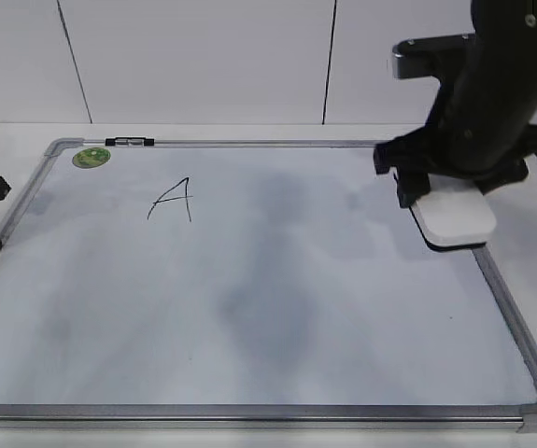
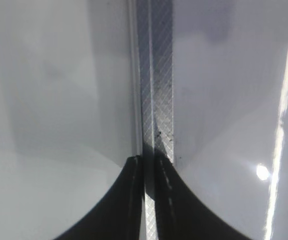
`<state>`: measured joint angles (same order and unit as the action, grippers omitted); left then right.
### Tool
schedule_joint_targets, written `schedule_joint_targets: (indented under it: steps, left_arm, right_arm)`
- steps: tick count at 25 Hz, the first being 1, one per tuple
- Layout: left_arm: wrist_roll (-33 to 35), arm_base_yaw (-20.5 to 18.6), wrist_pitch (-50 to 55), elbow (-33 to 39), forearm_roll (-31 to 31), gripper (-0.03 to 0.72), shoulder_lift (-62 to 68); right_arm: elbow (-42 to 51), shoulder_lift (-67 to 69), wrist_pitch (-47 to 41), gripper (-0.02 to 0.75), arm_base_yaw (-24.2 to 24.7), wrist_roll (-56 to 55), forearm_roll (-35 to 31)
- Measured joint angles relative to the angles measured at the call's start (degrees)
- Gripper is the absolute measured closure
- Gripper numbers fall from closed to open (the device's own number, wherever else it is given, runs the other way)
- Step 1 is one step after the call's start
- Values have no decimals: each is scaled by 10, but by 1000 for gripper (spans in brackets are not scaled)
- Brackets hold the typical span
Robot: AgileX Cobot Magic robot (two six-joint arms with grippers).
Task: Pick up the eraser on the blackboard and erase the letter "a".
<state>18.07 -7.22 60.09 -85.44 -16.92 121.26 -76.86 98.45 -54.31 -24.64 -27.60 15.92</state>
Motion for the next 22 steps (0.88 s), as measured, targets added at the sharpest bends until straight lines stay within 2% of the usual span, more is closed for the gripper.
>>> schedule_joint_targets:
  steps: [7,22]
  left_arm:
    - [0,0,0,0,0,670,0]
    - [0,0,0,0,0,670,0]
  right_arm:
    - [151,-66,61,190,0,-82,52]
    - [306,-99,179,190,0,-142,73]
